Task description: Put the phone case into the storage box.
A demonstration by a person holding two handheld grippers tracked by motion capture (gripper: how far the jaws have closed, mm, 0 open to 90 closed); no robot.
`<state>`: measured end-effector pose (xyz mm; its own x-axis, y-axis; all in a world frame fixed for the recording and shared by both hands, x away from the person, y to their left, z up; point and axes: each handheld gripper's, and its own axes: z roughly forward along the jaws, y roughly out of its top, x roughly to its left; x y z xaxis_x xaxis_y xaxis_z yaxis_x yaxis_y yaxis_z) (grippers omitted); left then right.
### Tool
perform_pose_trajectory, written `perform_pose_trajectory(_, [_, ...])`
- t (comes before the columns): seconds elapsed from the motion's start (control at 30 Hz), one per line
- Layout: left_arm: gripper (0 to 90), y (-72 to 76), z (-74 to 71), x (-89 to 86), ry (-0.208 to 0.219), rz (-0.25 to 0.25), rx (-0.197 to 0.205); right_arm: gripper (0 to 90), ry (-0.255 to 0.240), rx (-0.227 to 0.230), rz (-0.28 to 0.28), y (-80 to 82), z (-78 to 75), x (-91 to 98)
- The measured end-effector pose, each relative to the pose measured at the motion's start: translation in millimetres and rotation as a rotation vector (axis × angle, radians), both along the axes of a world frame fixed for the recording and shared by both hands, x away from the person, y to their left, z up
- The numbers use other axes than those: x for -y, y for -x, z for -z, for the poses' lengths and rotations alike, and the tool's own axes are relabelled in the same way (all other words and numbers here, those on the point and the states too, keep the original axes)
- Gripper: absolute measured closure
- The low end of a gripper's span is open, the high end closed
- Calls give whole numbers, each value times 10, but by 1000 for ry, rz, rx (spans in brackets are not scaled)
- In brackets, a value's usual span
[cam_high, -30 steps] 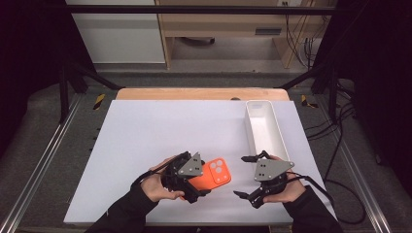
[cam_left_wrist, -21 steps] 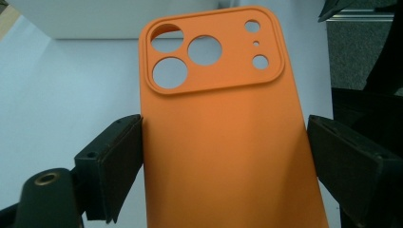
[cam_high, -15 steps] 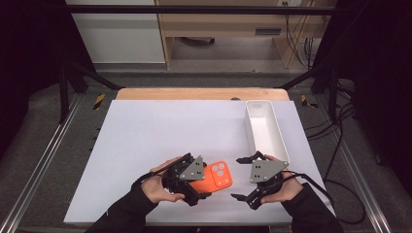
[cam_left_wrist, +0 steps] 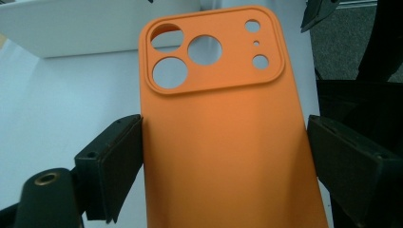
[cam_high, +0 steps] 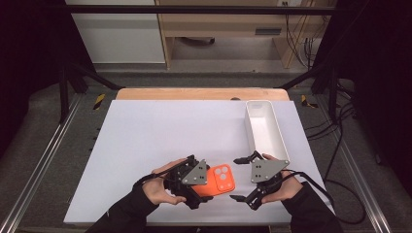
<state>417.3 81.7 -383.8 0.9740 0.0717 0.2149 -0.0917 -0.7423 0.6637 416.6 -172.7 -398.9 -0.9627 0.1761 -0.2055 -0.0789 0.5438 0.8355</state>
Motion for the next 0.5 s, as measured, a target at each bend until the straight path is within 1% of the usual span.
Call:
perform_pose_trajectory(0.1, [135, 10, -14, 26, -3, 9, -1, 23, -4, -3, -10, -6, 3, -2])
perform_pose_trajectory(0.3, [134, 31, -47, 76, 2, 27, 9, 22, -2, 0, -27, -13, 18, -13])
perform_pose_trajectory(0.5, [135, 47, -65, 119, 2, 40, 16, 22, -22, 6, -49, -27, 20, -15])
